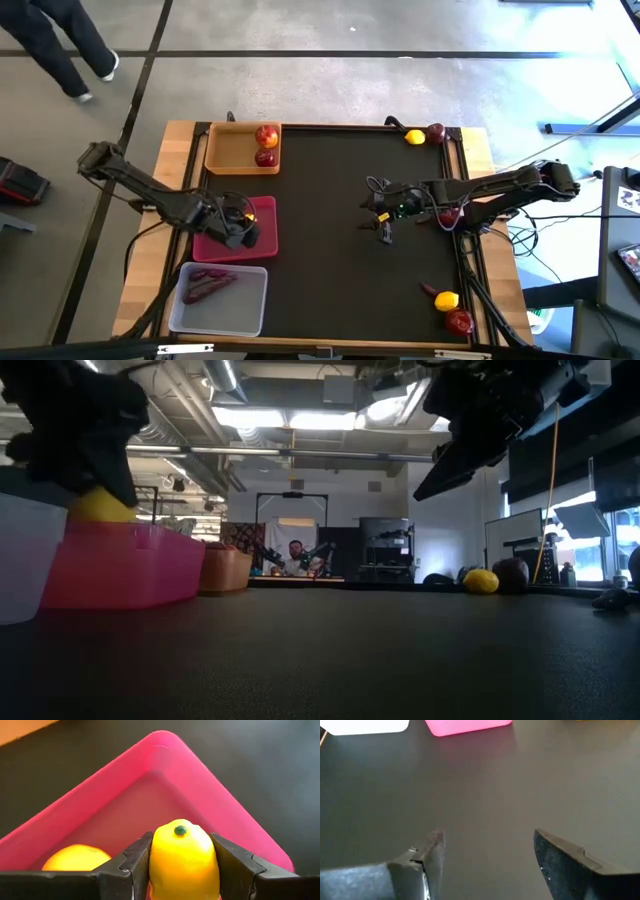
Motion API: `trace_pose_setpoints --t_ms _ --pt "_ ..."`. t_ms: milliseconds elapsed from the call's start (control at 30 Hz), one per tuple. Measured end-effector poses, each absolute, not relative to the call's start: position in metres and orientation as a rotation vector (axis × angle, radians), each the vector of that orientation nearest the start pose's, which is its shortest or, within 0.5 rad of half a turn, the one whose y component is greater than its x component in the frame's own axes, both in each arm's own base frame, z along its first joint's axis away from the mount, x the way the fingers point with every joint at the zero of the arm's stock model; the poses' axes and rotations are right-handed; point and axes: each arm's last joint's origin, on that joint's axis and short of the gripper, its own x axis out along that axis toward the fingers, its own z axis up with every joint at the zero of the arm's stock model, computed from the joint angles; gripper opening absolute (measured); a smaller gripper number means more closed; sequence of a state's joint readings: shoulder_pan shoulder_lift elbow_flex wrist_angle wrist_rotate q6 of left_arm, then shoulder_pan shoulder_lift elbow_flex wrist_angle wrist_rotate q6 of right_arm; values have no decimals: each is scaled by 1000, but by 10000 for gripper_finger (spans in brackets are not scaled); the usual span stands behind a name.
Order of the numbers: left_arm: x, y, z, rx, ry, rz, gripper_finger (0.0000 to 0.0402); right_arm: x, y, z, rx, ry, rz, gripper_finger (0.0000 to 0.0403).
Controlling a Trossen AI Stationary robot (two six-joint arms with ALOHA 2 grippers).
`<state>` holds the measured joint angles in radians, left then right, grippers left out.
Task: Sort produce into baskets
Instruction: Put the middle lemon into the pink bin, then put the top lemon into the pink bin
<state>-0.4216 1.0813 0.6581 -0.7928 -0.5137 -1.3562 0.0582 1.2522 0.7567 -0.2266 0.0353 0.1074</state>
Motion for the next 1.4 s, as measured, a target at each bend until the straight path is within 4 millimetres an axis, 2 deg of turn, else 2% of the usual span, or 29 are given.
trace_pose_setpoints --t_ms 233,633,767,1033,1133,1233,1400 --pt "161 -46 182 -667 819 832 170 254 13 227 64 715 -26 255" --pt "151 -41 164 -632 870 869 176 254 13 227 65 715 -26 255" --pt "148 -40 161 -617 885 880 194 254 13 227 65 715 -26 255" --pt "148 -41 161 -619 894 869 262 254 13 227 65 714 -27 255" --pt "151 -42 169 -624 896 823 270 253 13 228 65 711 -26 255" --pt "156 -44 186 -628 863 758 269 251 13 233 57 701 -50 255" --pt "163 -46 222 -595 758 635 266 241 6 252 -17 715 -240 255"
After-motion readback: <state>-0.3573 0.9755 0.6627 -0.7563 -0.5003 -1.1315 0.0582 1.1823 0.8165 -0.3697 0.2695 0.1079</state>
